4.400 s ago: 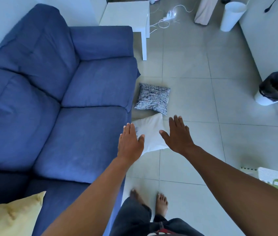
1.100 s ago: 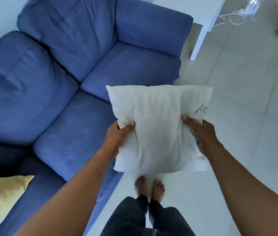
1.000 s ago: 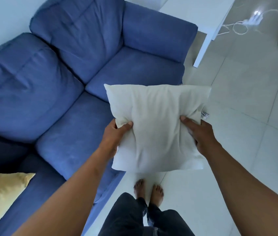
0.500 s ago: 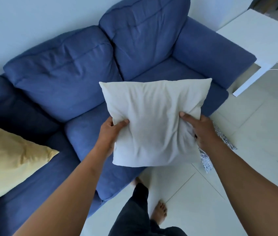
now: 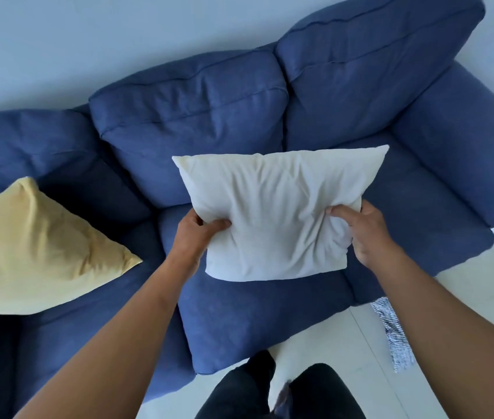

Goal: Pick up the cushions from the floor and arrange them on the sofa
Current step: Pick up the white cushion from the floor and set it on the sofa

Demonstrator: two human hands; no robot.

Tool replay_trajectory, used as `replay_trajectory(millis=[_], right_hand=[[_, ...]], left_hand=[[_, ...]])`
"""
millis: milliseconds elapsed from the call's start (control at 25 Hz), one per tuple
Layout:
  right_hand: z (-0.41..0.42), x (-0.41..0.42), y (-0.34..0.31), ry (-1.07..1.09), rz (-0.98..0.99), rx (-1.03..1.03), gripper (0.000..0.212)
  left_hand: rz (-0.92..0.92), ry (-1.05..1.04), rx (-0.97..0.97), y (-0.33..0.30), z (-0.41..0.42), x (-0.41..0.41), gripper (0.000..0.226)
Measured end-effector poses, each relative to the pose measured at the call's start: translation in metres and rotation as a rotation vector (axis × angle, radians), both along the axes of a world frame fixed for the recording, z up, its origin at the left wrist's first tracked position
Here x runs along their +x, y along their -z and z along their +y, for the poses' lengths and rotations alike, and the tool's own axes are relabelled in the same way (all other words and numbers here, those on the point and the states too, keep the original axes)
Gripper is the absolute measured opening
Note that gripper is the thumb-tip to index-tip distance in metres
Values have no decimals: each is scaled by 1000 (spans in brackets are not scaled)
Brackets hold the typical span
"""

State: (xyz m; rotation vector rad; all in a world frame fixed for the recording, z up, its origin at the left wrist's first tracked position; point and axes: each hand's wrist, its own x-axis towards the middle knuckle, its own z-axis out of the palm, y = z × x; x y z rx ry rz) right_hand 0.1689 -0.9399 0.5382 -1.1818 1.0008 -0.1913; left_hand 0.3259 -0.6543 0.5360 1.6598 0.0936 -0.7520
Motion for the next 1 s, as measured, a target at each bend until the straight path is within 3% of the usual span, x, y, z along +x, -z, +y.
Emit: replay_trajectory(millis=[600, 800, 1000], right_hand=[[-11, 186, 42, -302, 98, -45, 39], [-22, 238, 76, -364, 128, -68, 29], [-19, 261, 109, -493, 310, -74, 44]], left_hand=[[-75, -258, 236, 40, 19, 101, 47], [-23, -298, 298, 70, 8, 137, 55], [66, -311, 311, 101, 5, 146, 51]])
